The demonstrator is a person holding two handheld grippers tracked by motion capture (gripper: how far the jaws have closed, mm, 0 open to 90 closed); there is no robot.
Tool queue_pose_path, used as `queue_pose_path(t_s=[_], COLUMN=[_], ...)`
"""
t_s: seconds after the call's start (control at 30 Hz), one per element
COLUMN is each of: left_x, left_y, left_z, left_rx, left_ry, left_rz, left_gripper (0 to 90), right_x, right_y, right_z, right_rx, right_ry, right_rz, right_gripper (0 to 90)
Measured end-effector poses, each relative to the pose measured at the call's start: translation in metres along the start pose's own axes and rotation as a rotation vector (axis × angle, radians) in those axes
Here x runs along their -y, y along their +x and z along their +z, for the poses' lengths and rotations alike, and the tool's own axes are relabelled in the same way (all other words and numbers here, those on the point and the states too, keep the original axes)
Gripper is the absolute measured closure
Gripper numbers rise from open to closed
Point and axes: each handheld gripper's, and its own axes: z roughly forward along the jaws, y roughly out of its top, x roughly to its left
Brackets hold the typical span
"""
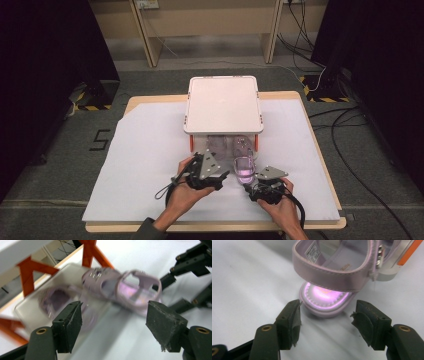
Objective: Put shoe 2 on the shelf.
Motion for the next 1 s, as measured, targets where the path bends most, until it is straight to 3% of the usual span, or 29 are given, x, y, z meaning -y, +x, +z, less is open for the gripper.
queue_pose_path(t_s=[0.13, 0.2, 0.33, 0.4, 0.53, 0.6, 0.73, 0.83, 1.0], left_x=[0.025, 0.039, 0.072, 0.087, 0.108, 0.114, 0.118, 0.119, 0.121], left_y=[0.007, 0.012, 0.021, 0.020, 0.017, 0.015, 0.014, 0.012, 0.011], left_z=[-0.025, -0.036, -0.055, -0.064, -0.077, -0.081, -0.084, -0.083, -0.080], left_rx=[-0.027, -0.038, -0.085, -0.091, -0.088, -0.088, -0.088, -0.087, -0.080], left_ry=[0.000, 0.008, 0.024, 0.046, 0.080, 0.092, 0.100, 0.105, 0.119], left_rz=[-0.026, -0.038, -0.106, -0.157, -0.176, -0.189, -0.202, -0.198, -0.193], left_gripper=[28.2, 28.1, 27.9, 27.7, 27.7, 27.6, 27.4, 27.4, 27.4], right_x=[-0.001, -0.002, -0.007, -0.009, -0.015, -0.018, -0.023, -0.022, -0.019], right_y=[-0.001, -0.003, -0.004, -0.006, -0.013, -0.018, -0.025, -0.022, -0.009], right_z=[0.002, 0.001, 0.000, 0.002, 0.003, 0.004, 0.004, 0.003, 0.006], right_rx=[0.005, -0.018, -0.008, -0.009, -0.002, 0.028, -0.013, -0.034, -0.049], right_ry=[0.005, -0.006, -0.024, -0.028, -0.054, -0.079, -0.113, -0.101, -0.059], right_rz=[-0.014, 0.002, -0.001, 0.009, 0.050, 0.055, 0.136, 0.142, 0.102], right_gripper=[45.0, 48.7, 51.5, 52.8, 56.5, 55.7, 51.4, 47.1, 42.4])
